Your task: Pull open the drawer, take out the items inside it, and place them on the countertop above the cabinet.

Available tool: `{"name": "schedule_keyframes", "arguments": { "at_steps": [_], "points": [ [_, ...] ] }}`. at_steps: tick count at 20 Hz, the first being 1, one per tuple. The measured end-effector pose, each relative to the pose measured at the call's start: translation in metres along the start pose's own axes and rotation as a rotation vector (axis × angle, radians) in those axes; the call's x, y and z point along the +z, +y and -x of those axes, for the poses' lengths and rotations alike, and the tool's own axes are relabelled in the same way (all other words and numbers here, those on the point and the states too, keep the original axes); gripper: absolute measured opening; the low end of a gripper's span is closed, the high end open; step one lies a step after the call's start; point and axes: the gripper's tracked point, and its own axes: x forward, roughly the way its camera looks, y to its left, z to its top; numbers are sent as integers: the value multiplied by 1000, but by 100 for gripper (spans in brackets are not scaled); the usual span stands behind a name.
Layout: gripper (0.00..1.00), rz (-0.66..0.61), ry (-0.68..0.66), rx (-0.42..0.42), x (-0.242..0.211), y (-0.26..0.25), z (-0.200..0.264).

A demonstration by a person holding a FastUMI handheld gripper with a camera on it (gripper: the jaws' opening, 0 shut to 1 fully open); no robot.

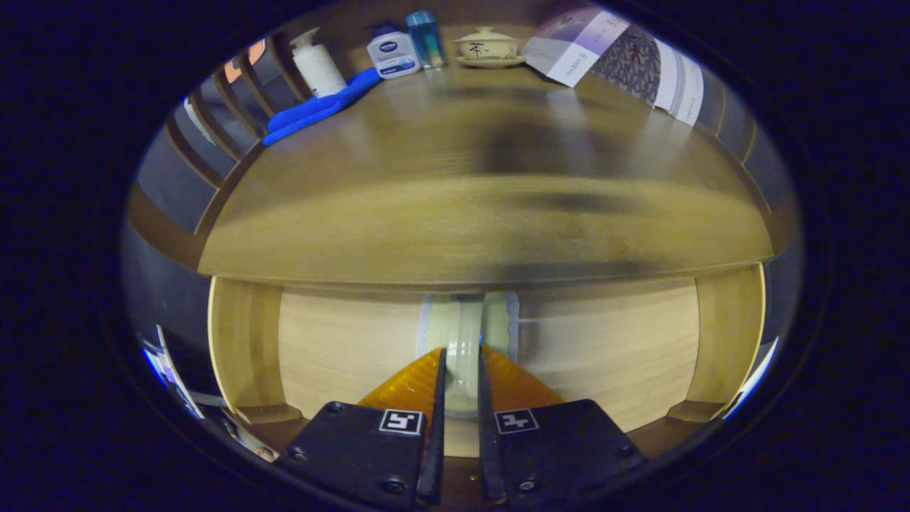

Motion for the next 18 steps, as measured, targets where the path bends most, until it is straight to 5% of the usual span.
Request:
{"name": "schedule_keyframes", "arguments": {
  "at_steps": [12, 18],
  "points": [
    [24, 51, -103, 72, -15, -5, 88],
    [24, 102, -193, 63, 16, 1, 132]
  ]
}}
